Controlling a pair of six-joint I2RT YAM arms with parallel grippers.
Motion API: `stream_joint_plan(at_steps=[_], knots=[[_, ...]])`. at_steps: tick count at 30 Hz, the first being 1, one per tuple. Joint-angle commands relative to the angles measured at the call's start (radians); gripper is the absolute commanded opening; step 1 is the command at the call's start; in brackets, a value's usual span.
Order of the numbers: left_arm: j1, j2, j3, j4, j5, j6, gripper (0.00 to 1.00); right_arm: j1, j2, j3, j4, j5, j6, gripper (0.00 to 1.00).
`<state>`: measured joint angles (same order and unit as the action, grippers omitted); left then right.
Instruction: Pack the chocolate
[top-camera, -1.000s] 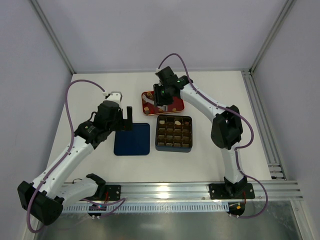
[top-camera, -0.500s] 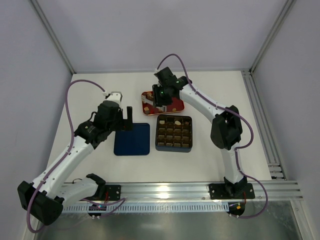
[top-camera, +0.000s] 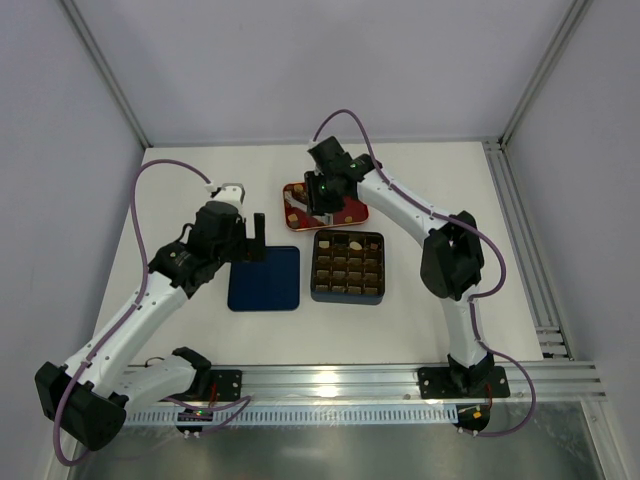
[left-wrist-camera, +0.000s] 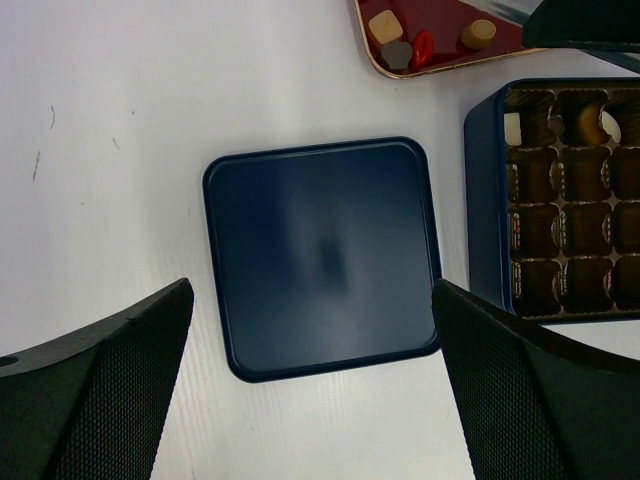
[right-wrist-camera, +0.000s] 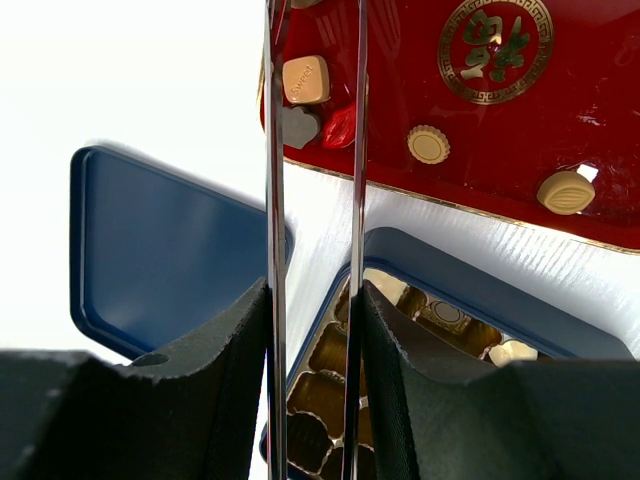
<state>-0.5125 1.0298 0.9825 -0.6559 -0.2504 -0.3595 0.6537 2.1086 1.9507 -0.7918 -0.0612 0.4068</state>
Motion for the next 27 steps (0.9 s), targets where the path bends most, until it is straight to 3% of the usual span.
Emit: stream_joint_plan(at_steps=[1, 27], knots=[[-0.001, -0.017, 0.015, 0.009, 0.008, -0.001, 1.00, 0.007, 0.001, 0.002, 0.013, 0.031, 0.003, 0.42], [-0.003, -0.016, 0.013, 0.009, 0.011, -0.001, 1.00, 0.018, 0.002, 0.011, 0.025, -0.008, 0.015, 0.41]])
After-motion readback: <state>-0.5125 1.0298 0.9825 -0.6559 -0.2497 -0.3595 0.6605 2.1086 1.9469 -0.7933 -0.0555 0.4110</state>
